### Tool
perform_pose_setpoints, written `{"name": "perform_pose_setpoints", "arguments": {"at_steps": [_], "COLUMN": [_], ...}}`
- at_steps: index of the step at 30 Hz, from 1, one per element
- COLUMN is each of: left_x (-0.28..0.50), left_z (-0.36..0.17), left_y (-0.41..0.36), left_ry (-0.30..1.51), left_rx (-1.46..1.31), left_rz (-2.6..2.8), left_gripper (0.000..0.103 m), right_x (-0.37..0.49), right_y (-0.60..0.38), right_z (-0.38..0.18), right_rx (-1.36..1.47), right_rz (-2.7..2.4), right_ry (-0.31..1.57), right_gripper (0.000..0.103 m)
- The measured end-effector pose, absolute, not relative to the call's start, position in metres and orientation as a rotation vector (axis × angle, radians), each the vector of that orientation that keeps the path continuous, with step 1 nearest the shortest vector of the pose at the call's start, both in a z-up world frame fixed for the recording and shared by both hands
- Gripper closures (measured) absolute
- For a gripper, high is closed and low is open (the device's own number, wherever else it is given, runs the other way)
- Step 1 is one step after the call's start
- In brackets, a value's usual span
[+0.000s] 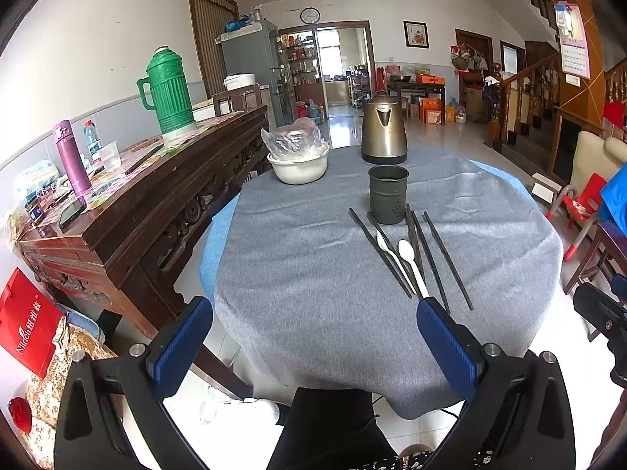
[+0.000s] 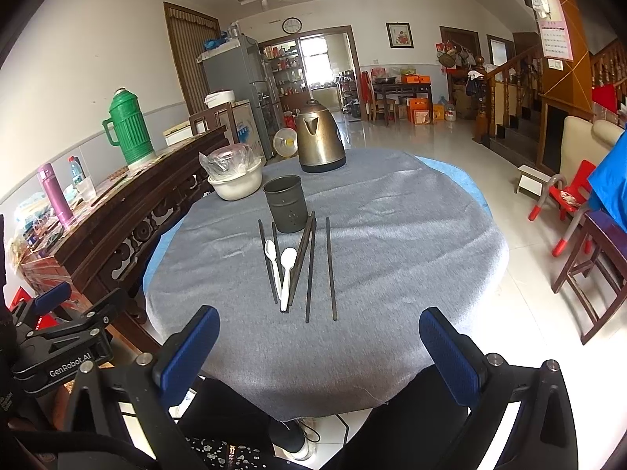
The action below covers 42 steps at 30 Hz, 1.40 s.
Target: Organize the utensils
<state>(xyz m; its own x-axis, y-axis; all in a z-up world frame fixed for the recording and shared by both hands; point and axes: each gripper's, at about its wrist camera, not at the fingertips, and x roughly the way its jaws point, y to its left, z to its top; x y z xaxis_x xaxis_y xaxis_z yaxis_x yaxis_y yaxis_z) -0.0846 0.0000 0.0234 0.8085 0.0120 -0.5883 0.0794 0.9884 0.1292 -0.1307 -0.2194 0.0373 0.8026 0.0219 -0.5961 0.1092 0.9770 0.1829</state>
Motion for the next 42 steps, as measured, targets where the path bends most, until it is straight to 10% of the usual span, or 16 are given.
{"name": "perform_pose_setpoints", "arguments": {"at_steps": [42], "left_x": [-0.049], "left_z": [-0.002], "left_y": [0.005], "left_ry": [0.738], "left_rx": [0.106], "left_rz": [-0.043], "left_gripper": [0.0], "right_x": [-0.086], "right_y": [-0.23], "right_z": [0.013], "right_rx": [0.194], "right_rz": [-0.057], "right_ry": [0.754], "right_gripper": [0.0]}}
